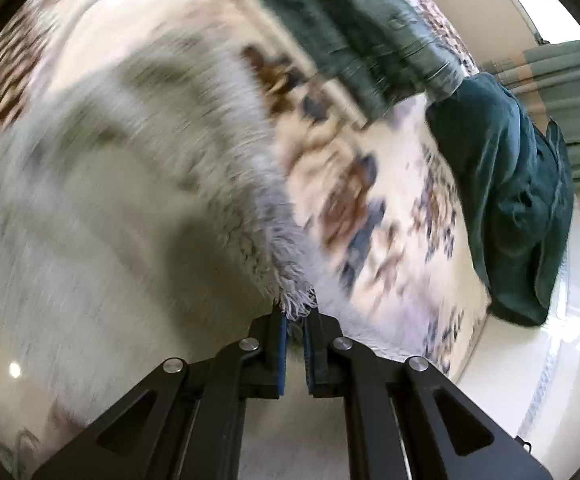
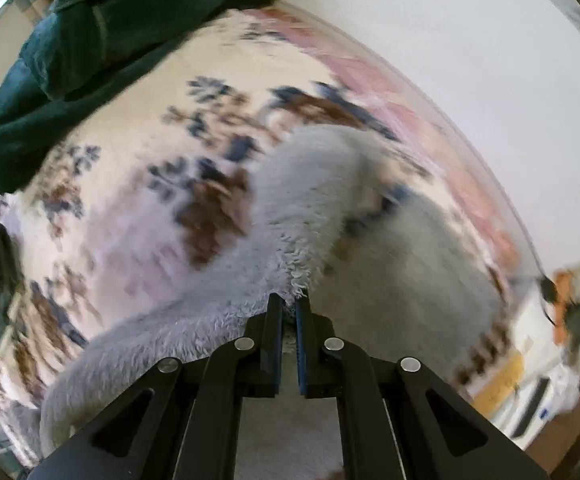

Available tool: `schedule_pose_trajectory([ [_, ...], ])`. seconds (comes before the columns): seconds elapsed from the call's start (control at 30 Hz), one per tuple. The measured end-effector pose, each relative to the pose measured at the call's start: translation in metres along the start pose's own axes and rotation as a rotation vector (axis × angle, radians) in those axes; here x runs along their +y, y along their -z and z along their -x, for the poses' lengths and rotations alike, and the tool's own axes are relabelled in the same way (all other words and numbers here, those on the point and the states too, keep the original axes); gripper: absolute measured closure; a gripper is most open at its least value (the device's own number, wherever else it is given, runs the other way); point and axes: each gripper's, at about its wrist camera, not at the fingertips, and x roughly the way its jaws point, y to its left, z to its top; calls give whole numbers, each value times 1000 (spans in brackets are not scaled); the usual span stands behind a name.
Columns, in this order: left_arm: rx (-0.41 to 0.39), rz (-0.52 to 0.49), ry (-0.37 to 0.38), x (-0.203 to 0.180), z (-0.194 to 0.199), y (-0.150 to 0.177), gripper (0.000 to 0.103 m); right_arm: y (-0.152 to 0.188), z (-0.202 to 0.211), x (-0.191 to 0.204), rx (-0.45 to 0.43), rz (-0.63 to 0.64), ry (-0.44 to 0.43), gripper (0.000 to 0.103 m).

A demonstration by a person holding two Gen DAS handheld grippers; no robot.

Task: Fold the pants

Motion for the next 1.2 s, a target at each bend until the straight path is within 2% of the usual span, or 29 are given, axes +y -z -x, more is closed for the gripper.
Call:
schedule_pose_trajectory([
  [0.07,33,17,-2,29,3,28,98,28,0,-28,23,-16,42,97],
  [0.17,94,31,-45,71,-9,62,98,64,-16,-62,62,-31,128,97],
  [0.27,132,51,-93,102,-27,84,98,90,-43,-77,158,-45,133,97],
  [0.3,128,65,-102,109,-31,86,98,97,-49,-82,193,-57,124,93],
  [0.37,105,64,-122,108,-30,84,97,112,-55,-84,240,-81,51,75],
  [0.4,79,54,-117,102,-27,81,96,114,-54,-79,243,-84,23,55],
  [0.43,55,42,-94,100,-21,82,93,121,-50,-75,243,-80,-20,40],
  [0.5,0,-7,-64,78,-11,74,71,135,-40,-59,236,-45,-79,32],
  [0.53,-21,-34,-50,72,-5,73,64,141,-36,-48,233,-19,-95,31],
  [0.57,-50,-87,-52,56,1,68,45,148,-32,-37,229,8,-107,30],
  [0.6,-82,-129,-55,42,7,62,32,153,-31,-25,228,28,-116,27],
  [0.67,-139,-182,-66,28,20,51,30,166,-28,7,230,81,-163,27],
  [0.77,-201,-231,-125,14,29,23,30,176,-32,52,230,121,-201,27],
  [0.87,-196,-239,-178,6,17,-16,30,183,-42,92,219,150,-215,27],
  [0.93,-170,-240,-219,15,10,-39,30,186,-49,112,220,166,-225,27],
  [1.07,-91,-250,-279,33,-17,-66,31,190,-60,146,242,199,-225,27],
  [1.1,-80,-255,-249,40,-24,-70,48,190,-60,152,247,215,-225,27],
  [1.13,-78,-265,-203,44,-25,-69,70,192,-61,159,250,231,-224,27],
  [1.17,-72,-273,-182,49,-25,-69,99,194,-59,161,257,252,-236,27],
  [1.2,-77,-282,-163,54,-19,-67,99,195,-59,163,256,265,-235,27],
])
